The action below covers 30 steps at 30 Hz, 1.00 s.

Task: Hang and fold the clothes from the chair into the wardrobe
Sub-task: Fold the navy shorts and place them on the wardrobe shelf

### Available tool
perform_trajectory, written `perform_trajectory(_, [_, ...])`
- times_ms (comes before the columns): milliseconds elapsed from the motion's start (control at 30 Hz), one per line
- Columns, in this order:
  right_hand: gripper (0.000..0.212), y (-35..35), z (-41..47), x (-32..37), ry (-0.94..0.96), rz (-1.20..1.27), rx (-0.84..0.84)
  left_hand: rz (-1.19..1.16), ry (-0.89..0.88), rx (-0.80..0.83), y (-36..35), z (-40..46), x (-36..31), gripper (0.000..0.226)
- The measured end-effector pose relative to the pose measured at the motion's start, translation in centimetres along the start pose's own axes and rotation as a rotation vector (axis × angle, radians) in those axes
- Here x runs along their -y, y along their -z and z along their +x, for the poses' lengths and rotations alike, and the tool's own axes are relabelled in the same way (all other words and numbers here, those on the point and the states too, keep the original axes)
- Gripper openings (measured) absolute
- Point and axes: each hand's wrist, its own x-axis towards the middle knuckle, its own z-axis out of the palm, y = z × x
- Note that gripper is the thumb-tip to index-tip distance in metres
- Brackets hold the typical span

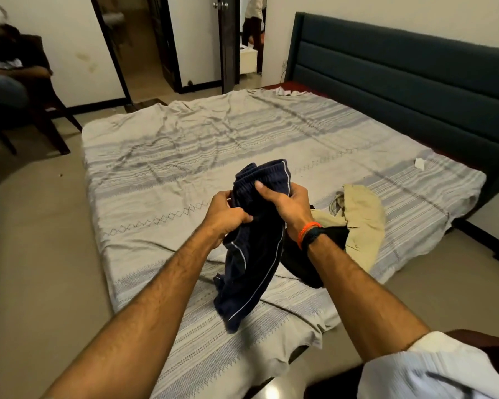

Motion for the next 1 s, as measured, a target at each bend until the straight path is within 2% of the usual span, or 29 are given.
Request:
perform_trajectory(100, [0.024,2.4,-0.2,1.4,0.072,-0.127,-0.021,0.177,-0.017,-0.067,-0.7,-0.2,-0.8,0.028])
perform_trajectory(233, [0.024,6.9,0.2,3.0,0.155,-0.312,-0.14,0.284,-0.093,-0.087,-1.0,0.1,-2.1,0.038])
perform_trajectory(333, [0.026,9.7,0.6,4.9,0.241,-0.404,-0.154,0.405,-0.219,-0.082,-2.1,0.5,-4.4,0.037])
perform_trajectory(500, [0.029,12.6,0.4,6.7,0.317,-0.417,-0.28,0.651,-0.358,-0.144,-4.0,-0.4,-7.0,0.042])
perform_trajectory(633, [0.024,15.2,0.9,8.5,0.312,-0.338,-0.476,0.85,-0.362,-0.17,-3.3,0.4,-7.2,0.029])
perform_trajectory(733, [0.024,17.0,1.2,10.2,0.333,-0.379,-0.514,0.934,-0.371,-0.189,-2.3,1.0,-7.7,0.03])
perform_trajectory(867, [0.028,17.8,1.5,11.8,0.382,-0.494,-0.533,1.093,-0.477,-0.165,-1.5,2.0,-9.4,0.032])
perform_trajectory(1000, [0.033,17.9,1.8,13.5,0.399,-0.547,-0.638,1.137,-0.528,0.058,-0.6,3.3,-12.0,0.039])
